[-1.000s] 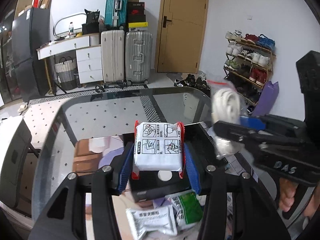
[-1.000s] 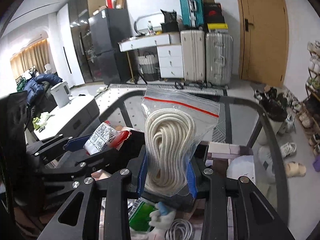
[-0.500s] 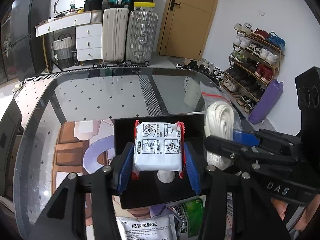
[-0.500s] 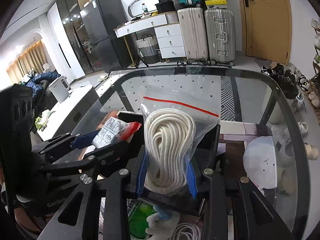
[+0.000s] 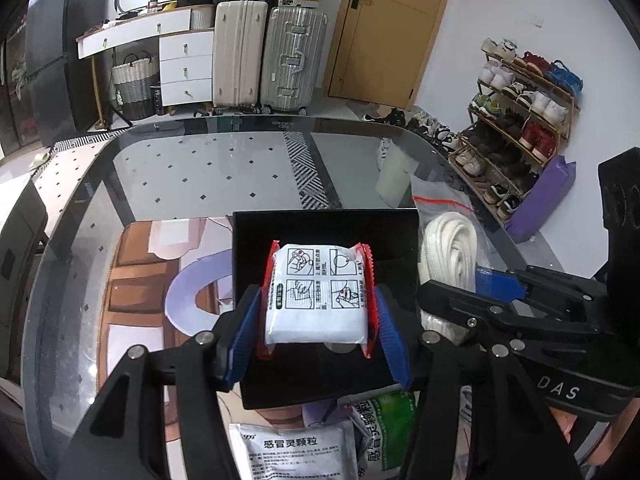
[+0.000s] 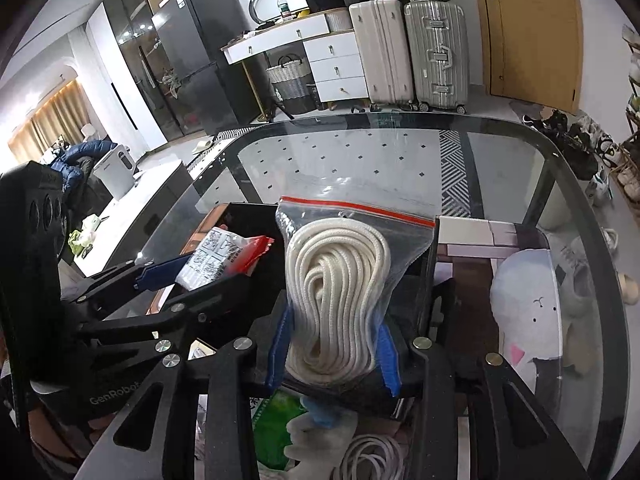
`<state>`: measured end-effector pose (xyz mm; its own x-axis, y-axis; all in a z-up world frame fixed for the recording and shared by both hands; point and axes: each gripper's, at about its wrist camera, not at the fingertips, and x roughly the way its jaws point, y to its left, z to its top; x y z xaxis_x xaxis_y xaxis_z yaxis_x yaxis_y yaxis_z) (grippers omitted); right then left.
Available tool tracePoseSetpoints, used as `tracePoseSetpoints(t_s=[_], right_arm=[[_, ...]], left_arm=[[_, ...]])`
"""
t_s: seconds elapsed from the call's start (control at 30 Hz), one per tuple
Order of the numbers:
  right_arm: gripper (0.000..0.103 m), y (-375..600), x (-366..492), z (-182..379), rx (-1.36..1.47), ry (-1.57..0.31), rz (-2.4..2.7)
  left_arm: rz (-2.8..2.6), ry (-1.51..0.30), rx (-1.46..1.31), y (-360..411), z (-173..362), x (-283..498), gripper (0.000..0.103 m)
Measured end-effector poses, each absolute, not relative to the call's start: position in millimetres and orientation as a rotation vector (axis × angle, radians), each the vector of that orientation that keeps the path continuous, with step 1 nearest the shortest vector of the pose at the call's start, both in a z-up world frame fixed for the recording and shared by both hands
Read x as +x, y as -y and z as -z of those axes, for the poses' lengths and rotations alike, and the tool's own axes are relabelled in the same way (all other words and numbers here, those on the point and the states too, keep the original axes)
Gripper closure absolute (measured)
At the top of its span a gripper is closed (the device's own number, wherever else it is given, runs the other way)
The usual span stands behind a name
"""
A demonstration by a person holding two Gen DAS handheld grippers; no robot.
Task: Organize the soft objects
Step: 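Carry both held items over the black box and open both tools inside it, then withdraw both tools from the box back toward the remaining items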
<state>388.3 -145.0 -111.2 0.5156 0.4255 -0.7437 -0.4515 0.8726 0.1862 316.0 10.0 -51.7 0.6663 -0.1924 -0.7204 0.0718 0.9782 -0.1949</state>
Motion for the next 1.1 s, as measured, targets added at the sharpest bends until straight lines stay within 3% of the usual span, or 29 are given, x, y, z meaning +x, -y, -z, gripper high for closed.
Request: tracePoseSetpoints(t_s=[0.33,0.7,1.1], right_arm=[[0.029,163.5,377.7,94.1,0.027,-0.850,-0.533],[0.029,178.4,308.2,77.2,-0.014,-0.847,-0.561],[0.029,194.7,250.7,108.4,-0.098,-0.899,-0.511]], left_arm=[[0.146,-0.805,-0.189,-15.4,40.5,309.7,0.031],[0.174,-0.791,-0.134,-1.2,13.2,244.3,0.027],[0.212,-0.901,-0.104,26.0,45.6,188.7,0.027]])
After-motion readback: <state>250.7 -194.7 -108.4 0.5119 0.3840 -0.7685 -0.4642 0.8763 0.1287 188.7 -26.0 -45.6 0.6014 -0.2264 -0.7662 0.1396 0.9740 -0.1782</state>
